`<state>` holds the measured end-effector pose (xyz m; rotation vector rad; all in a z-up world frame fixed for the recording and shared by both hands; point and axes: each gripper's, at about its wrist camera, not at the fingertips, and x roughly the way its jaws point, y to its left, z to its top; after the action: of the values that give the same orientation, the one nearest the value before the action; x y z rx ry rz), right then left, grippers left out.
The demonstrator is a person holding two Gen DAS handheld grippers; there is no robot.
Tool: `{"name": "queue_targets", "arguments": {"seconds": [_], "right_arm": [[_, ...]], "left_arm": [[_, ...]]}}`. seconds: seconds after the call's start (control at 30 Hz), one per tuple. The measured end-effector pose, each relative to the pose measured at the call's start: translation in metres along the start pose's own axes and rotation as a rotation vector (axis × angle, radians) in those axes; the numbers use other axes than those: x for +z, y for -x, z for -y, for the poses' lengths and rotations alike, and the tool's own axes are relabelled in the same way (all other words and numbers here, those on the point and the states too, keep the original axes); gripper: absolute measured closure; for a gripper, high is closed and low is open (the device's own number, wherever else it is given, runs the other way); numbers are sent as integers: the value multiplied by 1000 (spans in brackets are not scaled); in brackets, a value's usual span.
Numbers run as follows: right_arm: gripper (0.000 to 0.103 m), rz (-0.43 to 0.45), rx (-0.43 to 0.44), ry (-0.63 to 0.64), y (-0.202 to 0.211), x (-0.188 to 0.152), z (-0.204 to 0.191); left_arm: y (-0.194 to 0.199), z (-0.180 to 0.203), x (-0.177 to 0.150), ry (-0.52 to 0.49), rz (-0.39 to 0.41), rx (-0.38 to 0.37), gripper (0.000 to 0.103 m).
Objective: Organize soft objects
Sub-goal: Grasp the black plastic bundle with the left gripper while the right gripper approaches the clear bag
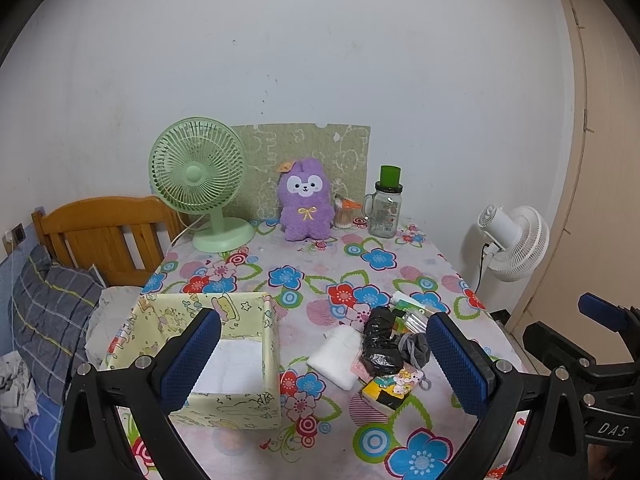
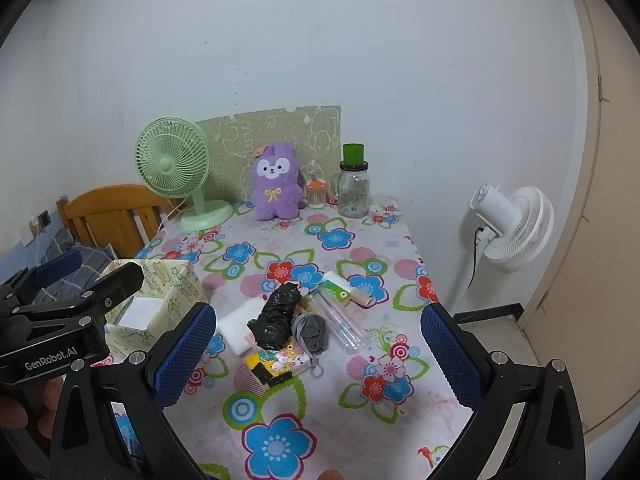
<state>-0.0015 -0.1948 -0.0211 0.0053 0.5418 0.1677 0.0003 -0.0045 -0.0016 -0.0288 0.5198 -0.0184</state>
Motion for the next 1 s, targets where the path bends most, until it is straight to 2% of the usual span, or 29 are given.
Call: {"name": "queue_targets", "arguments": {"seconds": [0.4,0.73,1.0], "right_arm": [[0,-46,4,-37,-19,-3,17],[0,-115,1,-78,-51,-12,38],[0,-175,-11,-118,-84,-22,61]], "left_arm": [[-26,15,-3,-14,-50,-22,0],[-66,24,-11,-4,-148,-59,0],[-102,40,-17,-32,-214,-60,0]]}}
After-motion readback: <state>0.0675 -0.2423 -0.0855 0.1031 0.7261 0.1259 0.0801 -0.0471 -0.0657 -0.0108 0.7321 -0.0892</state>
